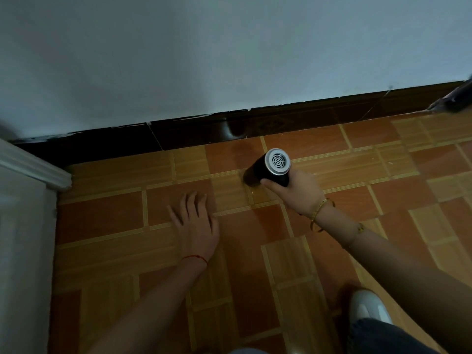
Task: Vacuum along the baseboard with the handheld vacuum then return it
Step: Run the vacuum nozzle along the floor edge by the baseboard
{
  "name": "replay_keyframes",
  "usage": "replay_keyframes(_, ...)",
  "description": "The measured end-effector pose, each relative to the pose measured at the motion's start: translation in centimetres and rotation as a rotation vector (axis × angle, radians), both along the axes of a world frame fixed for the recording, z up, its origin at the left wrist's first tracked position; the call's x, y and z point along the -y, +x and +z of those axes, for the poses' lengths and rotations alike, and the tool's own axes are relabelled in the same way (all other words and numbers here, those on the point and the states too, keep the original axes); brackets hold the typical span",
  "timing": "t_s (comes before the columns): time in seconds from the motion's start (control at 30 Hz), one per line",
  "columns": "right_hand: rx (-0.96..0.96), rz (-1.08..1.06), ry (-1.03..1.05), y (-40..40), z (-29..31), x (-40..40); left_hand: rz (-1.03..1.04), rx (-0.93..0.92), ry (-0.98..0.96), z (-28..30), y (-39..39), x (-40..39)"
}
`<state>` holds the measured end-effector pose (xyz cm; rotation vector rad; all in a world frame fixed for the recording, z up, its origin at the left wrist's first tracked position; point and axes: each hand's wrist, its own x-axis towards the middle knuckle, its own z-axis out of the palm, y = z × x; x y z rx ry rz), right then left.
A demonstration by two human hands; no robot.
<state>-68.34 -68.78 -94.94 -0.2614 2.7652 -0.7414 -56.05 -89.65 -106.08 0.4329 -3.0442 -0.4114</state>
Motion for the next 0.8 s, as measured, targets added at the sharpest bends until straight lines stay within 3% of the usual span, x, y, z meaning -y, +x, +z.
replay_keyframes(0.33,-0.083,-0.088,-0.001,-2.8,-0.8,-4.3,0.026,-0.045,0.042,-0.6,-3.1,-5.4)
replay_keyframes(0.5,-0.007,0.077,-0.057,-3.2,-1.4,-5.8,0.052,-0.036,-0.006,-1.0,-3.3,-6.0)
replay_keyframes(0.8,-0.062,-0.137,-0.154,-8.5,-0.8,-9.4,0.058,-0.026,-0.032,-0.8,-3.6,-6.3)
